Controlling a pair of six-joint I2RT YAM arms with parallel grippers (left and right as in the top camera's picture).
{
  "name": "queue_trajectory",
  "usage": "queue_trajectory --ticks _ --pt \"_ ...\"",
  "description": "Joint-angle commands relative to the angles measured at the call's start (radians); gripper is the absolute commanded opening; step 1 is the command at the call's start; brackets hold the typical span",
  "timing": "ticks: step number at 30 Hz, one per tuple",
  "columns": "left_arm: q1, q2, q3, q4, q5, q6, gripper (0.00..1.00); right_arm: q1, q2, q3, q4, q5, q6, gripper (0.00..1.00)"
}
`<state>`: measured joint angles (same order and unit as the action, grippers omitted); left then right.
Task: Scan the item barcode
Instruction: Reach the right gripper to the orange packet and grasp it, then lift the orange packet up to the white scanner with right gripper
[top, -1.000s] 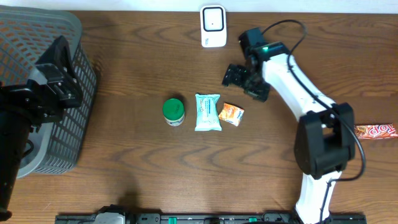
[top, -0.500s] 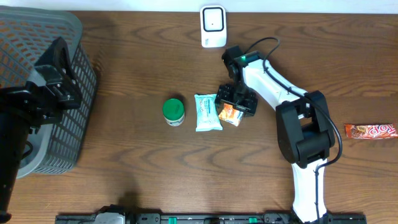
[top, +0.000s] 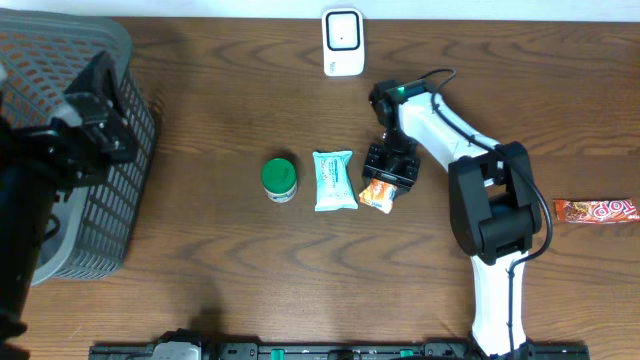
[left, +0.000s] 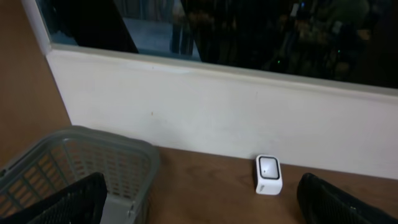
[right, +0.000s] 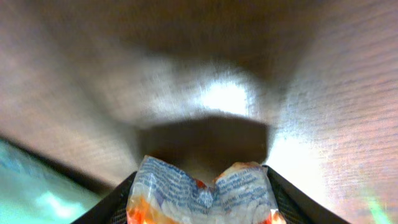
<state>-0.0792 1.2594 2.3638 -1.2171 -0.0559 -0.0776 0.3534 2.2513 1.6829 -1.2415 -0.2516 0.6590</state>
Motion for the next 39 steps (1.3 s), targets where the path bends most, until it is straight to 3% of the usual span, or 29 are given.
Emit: queue_trajectory --ticks 1,6,15,23,30,33,39 --pt "0.004 0.000 -0.045 0.028 -0.009 0.006 0.98 -0.042 0.013 0.029 -0.065 -0.221 -0.207 0.53" --pt "0.004 0.003 -0.090 0.052 -0.009 0.006 0.98 -0.097 0.013 0.029 -0.212 -0.361 -0.366 0.52" --pt "0.004 0.021 -0.105 0.060 -0.009 0.006 0.98 -0.111 0.013 0.029 -0.356 -0.463 -0.455 0.51" --pt "0.004 0.022 -0.105 0.060 -0.009 0.006 0.98 -0.110 0.013 0.058 -0.312 -0.465 -0.449 0.45" --pt "0.004 0.024 -0.105 0.060 -0.009 0.006 0.98 -0.109 0.013 0.280 -0.307 -0.463 -0.447 0.47" --pt "0.004 0.030 -0.108 0.060 -0.008 0.006 0.98 -0.109 0.013 0.420 -0.271 -0.401 -0.431 0.49" --pt "0.004 0.037 -0.128 0.068 -0.008 0.006 0.98 -0.082 0.013 0.562 -0.024 -0.004 -0.211 0.46"
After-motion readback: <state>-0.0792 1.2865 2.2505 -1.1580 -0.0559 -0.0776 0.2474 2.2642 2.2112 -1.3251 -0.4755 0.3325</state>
